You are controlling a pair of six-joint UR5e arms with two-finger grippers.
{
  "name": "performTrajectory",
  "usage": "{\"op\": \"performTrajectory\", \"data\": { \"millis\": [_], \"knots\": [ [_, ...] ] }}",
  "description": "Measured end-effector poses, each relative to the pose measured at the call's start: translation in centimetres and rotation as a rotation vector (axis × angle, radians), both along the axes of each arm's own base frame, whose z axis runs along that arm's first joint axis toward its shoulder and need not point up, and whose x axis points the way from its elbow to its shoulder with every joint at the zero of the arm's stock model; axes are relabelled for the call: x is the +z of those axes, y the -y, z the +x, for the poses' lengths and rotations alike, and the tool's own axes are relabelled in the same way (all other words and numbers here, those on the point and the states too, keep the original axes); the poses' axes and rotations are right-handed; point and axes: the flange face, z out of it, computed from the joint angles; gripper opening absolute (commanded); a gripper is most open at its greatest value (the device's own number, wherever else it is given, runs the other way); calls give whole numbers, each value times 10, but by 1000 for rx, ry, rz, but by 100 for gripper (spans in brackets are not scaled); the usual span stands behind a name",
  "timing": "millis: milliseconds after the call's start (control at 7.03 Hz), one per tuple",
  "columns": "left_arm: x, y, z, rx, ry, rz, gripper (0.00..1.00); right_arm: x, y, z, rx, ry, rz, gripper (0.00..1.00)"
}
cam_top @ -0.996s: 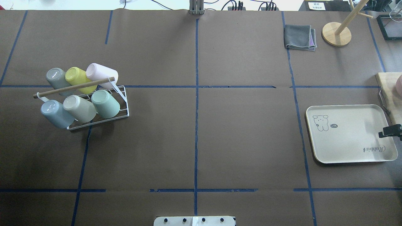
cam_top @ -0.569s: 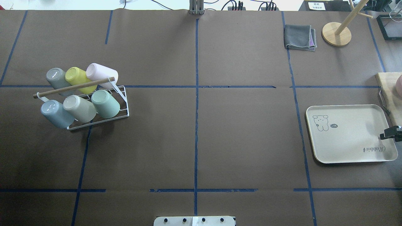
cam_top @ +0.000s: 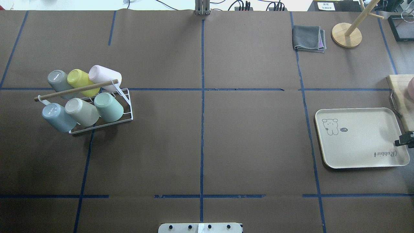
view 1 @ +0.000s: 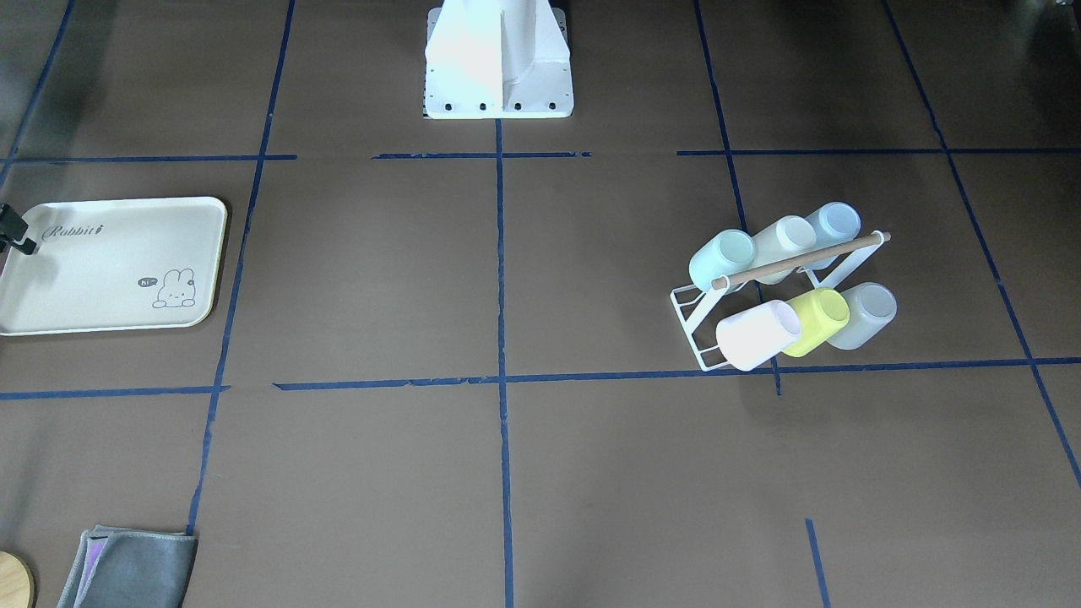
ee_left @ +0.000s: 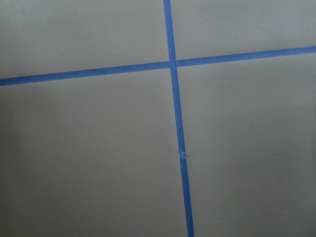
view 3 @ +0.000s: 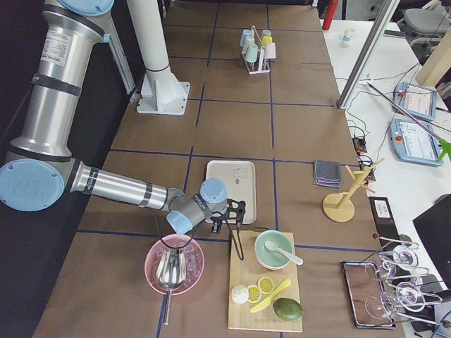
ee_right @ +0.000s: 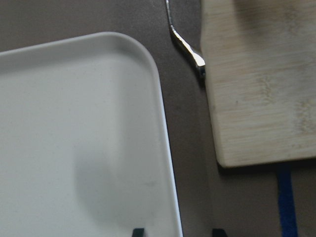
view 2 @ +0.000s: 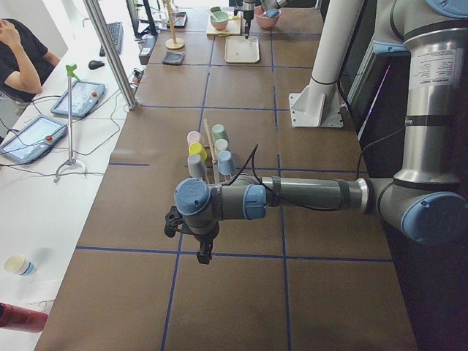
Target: Pick up and place green cup on tray
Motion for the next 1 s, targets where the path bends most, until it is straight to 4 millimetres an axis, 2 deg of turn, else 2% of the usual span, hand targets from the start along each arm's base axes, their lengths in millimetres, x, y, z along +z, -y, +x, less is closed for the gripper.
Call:
{"op": "performTrajectory", "data": {
  "millis": [284,427,569,711,996],
  "knots": [
    [0,0,0,0,0,1,100,2,-1,1,1,-4,-3,52],
    [0,0,0,0,0,1,100,3,-1,1,1,-6,-4,39],
    [0,0,0,0,0,1,100,3,-1,0,1,-7,-5,15],
    [0,0,0,0,0,1,100,3,-1,0,2,-8,-6,0],
    [-1,1,0,0,0,3,100,3,-1,1,3,-10,-4,0]
  ]
}}
